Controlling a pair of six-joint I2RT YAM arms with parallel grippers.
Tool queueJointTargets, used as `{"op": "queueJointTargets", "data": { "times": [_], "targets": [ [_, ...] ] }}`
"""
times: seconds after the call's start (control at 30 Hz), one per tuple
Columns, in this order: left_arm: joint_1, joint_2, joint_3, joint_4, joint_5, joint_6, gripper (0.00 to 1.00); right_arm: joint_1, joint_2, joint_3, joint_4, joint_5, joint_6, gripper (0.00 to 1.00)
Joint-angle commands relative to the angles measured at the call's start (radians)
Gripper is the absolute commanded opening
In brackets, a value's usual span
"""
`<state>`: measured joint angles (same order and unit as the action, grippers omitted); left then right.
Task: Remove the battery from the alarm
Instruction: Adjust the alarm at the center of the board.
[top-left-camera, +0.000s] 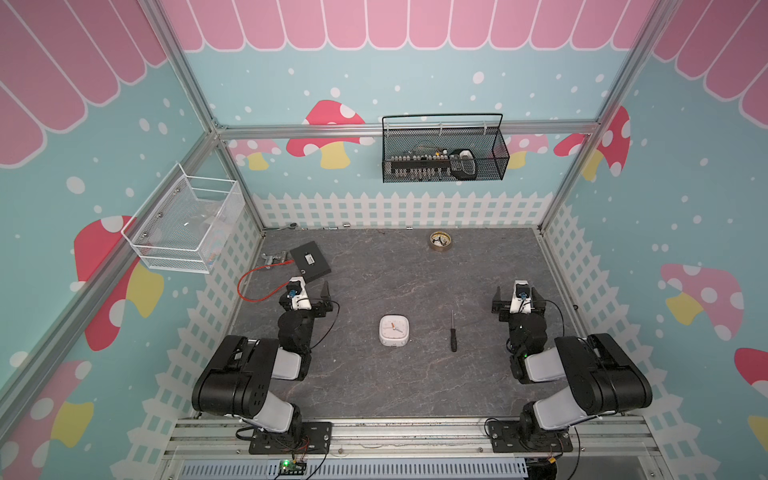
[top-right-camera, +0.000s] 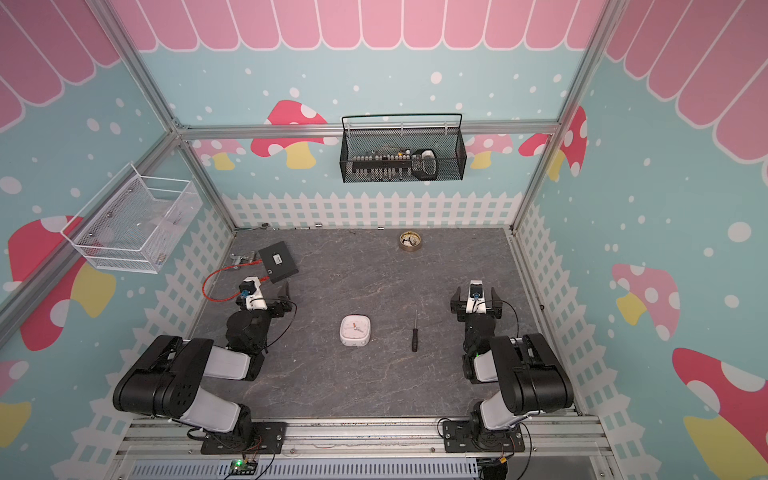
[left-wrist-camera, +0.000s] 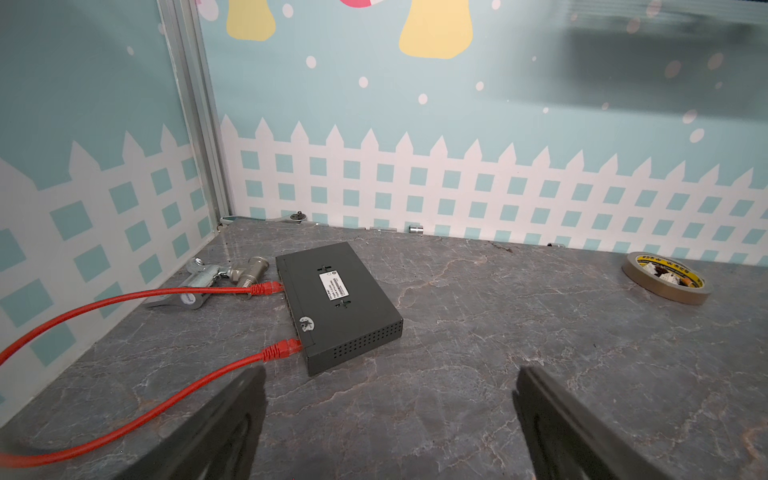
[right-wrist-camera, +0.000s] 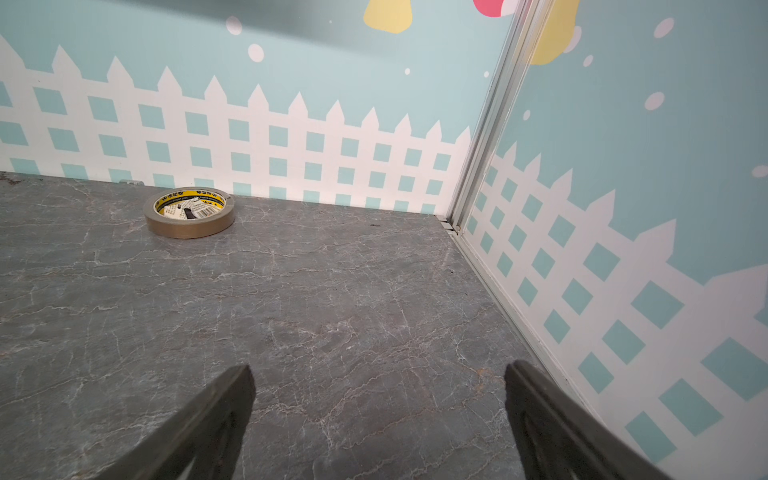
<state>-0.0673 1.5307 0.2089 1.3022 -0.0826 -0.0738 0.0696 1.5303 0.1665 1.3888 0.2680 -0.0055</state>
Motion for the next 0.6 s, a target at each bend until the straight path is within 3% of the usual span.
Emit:
{"op": "queueJointTargets", "data": {
  "times": [0.0,0.07,0.13,0.23,0.3,0.37,0.47,0.57],
  "targets": [
    [-0.004,-0.108,0.063,-0.182,-0.068,-0.012,0.84,0.009,-0.024,0.002,0.021,0.032,-0.006,0.99],
    [-0.012,-0.23,0.141,-0.396,-0.126,-0.049,0.82,0.054,-0.138,0.017,-0.09,0.059,-0.051,0.99],
    [-0.02,-0.354,0.187,-0.488,-0.107,-0.109,0.81,0.129,-0.287,0.121,-0.355,0.14,-0.087,0.99],
    [-0.028,-0.432,0.347,-0.775,-0.084,-0.228,0.78,0.165,-0.424,0.385,-0.86,0.118,0.059,0.99],
    [-0.036,-0.402,0.493,-1.028,-0.041,-0.325,0.76,0.167,-0.409,0.616,-1.211,-0.002,0.192,0.99],
    [-0.038,-0.369,0.55,-1.17,0.092,-0.427,0.76,0.168,-0.35,0.771,-1.435,-0.188,0.292,0.99],
    [-0.043,-0.348,0.5,-1.196,0.348,-0.527,0.75,0.183,-0.285,0.8,-1.507,-0.482,0.467,0.99],
    [-0.053,-0.33,0.448,-1.223,0.475,-0.553,0.75,0.265,-0.223,0.759,-1.499,-0.605,0.569,0.95]
  ]
}}
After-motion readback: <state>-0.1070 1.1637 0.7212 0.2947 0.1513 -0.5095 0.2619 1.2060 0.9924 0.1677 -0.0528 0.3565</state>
